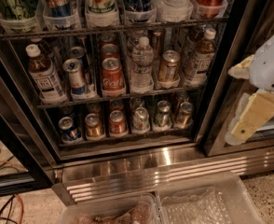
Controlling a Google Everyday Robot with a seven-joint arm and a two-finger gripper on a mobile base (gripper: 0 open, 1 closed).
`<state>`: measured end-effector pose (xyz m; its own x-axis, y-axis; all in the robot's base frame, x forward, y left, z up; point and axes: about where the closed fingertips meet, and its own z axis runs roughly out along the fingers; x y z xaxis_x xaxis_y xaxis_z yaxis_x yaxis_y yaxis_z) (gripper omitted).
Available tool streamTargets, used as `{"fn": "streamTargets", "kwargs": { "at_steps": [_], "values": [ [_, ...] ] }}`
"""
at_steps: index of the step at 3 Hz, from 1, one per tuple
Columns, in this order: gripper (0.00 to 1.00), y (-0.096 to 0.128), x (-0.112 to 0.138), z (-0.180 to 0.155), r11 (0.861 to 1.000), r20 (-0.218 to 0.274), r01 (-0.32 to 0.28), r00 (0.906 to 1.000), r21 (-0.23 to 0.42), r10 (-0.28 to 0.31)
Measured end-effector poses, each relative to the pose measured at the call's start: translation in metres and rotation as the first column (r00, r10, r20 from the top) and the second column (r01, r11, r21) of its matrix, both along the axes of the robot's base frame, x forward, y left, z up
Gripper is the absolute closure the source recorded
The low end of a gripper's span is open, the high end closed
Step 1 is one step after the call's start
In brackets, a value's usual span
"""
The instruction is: Pick redbull can from middle shelf of fridge
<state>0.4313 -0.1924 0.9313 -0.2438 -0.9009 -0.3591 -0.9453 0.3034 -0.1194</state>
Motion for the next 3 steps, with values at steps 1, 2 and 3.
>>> {"fn": "streamTargets", "kwargs": {
  "at_steps": [1, 2, 3],
  "values": [
    [0.00, 0.044, -0.003, -0.027, 0.981, -0.060, 0.002, 0.9981, 0.194, 0.010],
    [0.00, 0.095, -0.003, -0.016, 0.939, -0.018, -0.057, 0.9976, 0.340, 0.067],
    [0.00, 0.104, -0.003, -0.011, 0.928, -0.014, -0.063, 0.9973, 0.366, 0.073]
  ]
}}
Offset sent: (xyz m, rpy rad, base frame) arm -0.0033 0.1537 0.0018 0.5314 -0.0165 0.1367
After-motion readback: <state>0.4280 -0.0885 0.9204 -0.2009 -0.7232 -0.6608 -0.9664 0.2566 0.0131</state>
